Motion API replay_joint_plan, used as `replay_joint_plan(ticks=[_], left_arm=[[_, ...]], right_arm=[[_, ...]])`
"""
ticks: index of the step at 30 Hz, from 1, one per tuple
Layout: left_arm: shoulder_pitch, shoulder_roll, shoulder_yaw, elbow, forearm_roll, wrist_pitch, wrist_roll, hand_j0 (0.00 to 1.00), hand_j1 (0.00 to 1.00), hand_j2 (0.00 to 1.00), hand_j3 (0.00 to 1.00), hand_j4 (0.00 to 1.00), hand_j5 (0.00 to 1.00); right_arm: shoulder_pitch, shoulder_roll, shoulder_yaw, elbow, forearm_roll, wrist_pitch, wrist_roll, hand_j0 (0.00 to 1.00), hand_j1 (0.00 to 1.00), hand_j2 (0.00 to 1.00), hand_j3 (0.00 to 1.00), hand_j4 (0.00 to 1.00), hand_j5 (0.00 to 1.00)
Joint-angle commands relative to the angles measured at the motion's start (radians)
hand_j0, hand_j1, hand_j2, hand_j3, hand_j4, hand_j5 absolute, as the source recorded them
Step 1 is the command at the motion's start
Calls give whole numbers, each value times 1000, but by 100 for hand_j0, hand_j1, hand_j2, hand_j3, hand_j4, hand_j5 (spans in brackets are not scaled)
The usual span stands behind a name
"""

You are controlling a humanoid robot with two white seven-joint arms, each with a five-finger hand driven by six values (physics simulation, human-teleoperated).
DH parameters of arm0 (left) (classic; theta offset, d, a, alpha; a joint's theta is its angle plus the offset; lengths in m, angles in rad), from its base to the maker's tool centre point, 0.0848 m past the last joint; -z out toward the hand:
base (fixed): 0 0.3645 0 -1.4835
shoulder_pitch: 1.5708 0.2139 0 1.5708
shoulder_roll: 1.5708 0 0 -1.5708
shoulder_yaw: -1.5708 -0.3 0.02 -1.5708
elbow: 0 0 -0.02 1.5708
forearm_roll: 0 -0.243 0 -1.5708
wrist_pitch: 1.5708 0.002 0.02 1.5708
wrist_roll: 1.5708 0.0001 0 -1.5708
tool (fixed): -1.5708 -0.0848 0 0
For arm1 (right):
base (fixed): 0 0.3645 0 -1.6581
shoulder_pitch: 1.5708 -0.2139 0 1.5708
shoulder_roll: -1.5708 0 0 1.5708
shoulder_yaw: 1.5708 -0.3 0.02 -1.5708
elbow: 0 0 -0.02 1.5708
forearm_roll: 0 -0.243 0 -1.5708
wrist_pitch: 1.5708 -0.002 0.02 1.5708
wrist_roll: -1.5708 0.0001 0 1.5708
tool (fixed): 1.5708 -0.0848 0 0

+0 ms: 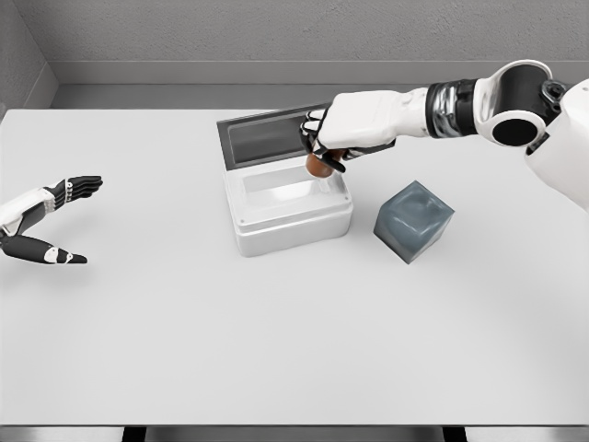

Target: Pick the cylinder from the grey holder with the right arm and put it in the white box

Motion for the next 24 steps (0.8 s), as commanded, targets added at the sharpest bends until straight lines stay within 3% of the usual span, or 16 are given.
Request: replay_joint_plan(ticks=[1,18,24], left_arm=[[0,1,0,-1,8,2,0,100,100,100,100,100,100],[0,1,1,-1,8,2,0,100,100,100,100,100,100],[0,1,1,-1,8,2,0,100,100,100,100,100,100]], right_arm=[[0,-2,0,1,-5,2,0,15,15,15,15,15,15],[0,0,7,6,-5,2,0,16,16,16,16,16,16],[0,9,15,47,-4,2,0,16,16,16,16,16,16]])
